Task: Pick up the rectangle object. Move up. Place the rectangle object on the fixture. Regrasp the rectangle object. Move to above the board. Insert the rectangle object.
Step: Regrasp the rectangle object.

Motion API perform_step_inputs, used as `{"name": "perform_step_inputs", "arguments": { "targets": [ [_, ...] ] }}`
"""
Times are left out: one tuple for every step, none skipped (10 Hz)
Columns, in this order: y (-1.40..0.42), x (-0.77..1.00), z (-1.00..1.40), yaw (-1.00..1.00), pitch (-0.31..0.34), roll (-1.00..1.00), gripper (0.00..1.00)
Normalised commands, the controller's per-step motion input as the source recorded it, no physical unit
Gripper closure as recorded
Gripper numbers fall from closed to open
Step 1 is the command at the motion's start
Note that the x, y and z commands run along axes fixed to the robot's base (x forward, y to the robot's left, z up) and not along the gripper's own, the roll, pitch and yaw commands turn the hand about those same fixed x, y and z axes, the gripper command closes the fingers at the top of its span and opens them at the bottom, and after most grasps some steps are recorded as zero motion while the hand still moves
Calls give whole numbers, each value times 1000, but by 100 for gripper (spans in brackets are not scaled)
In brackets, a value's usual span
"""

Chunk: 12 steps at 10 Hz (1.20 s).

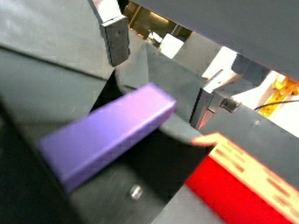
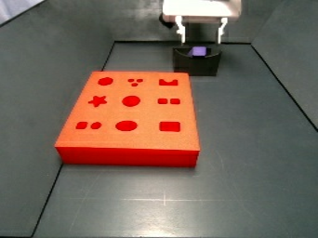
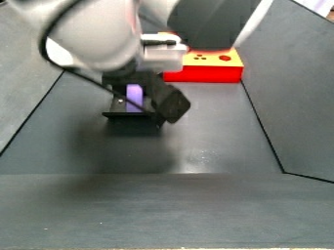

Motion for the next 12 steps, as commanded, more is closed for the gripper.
{"name": "perform_step_inputs", "arguments": {
  "targets": [
    [4,-41,1000,22,-2,42,0],
    [9,-40,941,26,29,35,0],
    [13,-33,705,24,58,27,0],
    [15,-28,528,14,75,19,0],
    [16,-25,407,7,78,16,0],
    [-790,-141,901,27,64,1000,0],
    [-754,-129,743,26,60,1000,0],
    [-634,-128,578,25,49,1000,0],
    [-478,-124,373,24,42,1000,0],
    [-314,-91,167,23,38,1000,0],
    [-99,-36,51,23,38,1000,0],
    [-40,-21,51,23,41,1000,0]
  ]
}}
